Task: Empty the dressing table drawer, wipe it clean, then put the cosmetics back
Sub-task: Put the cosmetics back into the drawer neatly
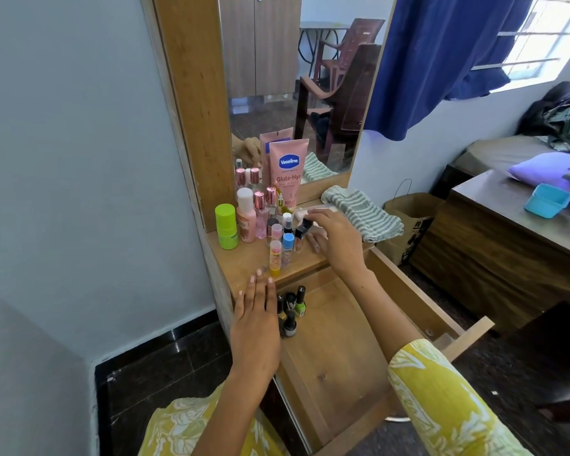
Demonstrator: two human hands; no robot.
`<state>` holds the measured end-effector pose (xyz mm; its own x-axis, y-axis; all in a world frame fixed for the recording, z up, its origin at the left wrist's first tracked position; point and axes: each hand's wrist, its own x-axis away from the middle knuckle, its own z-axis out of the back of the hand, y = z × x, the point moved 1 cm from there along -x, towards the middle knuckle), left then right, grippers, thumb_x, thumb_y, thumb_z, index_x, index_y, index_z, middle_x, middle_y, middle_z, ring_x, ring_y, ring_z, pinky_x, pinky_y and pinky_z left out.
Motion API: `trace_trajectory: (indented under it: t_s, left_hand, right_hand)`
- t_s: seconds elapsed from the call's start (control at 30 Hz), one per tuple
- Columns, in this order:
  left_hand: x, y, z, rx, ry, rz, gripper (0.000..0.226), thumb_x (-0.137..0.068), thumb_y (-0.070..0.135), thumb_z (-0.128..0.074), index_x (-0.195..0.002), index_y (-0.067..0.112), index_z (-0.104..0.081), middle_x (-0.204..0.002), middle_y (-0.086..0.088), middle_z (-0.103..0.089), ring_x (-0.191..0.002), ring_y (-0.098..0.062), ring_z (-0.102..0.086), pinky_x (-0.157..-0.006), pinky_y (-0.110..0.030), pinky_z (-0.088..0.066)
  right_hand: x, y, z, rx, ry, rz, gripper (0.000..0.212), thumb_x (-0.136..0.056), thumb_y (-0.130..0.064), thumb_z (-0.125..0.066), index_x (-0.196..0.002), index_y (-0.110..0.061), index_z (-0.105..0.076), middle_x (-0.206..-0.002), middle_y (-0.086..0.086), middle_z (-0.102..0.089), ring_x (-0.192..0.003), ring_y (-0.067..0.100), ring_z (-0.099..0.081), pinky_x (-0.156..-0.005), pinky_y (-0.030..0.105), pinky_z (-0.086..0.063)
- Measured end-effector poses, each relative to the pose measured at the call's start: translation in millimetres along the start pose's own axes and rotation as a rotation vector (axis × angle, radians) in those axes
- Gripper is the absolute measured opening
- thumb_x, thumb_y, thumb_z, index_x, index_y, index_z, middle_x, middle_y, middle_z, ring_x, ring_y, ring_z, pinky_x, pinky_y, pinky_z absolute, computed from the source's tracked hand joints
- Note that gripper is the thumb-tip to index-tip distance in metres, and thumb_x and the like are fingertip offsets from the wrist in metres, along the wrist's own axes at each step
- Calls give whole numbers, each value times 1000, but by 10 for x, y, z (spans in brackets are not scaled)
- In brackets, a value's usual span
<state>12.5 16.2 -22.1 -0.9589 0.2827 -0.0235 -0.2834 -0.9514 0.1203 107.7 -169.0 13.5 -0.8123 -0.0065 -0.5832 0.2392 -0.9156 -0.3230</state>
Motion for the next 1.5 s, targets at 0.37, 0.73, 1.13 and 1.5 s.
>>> trace_trajectory:
  t_s: [0.37,0.73,1.13,1.5]
  left_hand:
    - [-5,-29,-32,29,-8,-6,79,-98,20,-40,-136,11,28,-143,-9,35,-132,-20,32,-116,-39,10]
    - [5,-63,-49,53,12,-24,76,-99,21,-38,-141,12,25,-149,-8,31,-135,-19,30,-117,-38,10]
    - [26,-59,-55,57,28,-25,75,-99,21,-36,-144,12,23,-151,-7,31,-139,-19,27,-117,-38,10]
    - [-90,-77,45,325,258,70,61,-98,42,-37,-149,14,-18,-155,-8,-21,-144,-20,-16,-116,-38,-4]
  right_hand:
    - [398,24,112,-268,161,-168,30,-81,-9,-71,-110,-13,-67,-109,2,-67,-96,12,-63,-81,32,-55]
    - [1221,-154,177,-231,-173,-247,19,-76,-24,-74,-94,-26,-68,-88,-14,-60,-75,2,-61,-67,30,-55]
    - [1131,-295,-174,-21,-534,-274,29,-77,-14,-70,-106,-21,-67,-105,-3,-66,-90,13,-64,-80,31,-51]
    - [976,-309,90,9,-408,-344,26,-75,-17,-73,-99,-24,-65,-93,-9,-67,-85,8,-62,-69,27,-50]
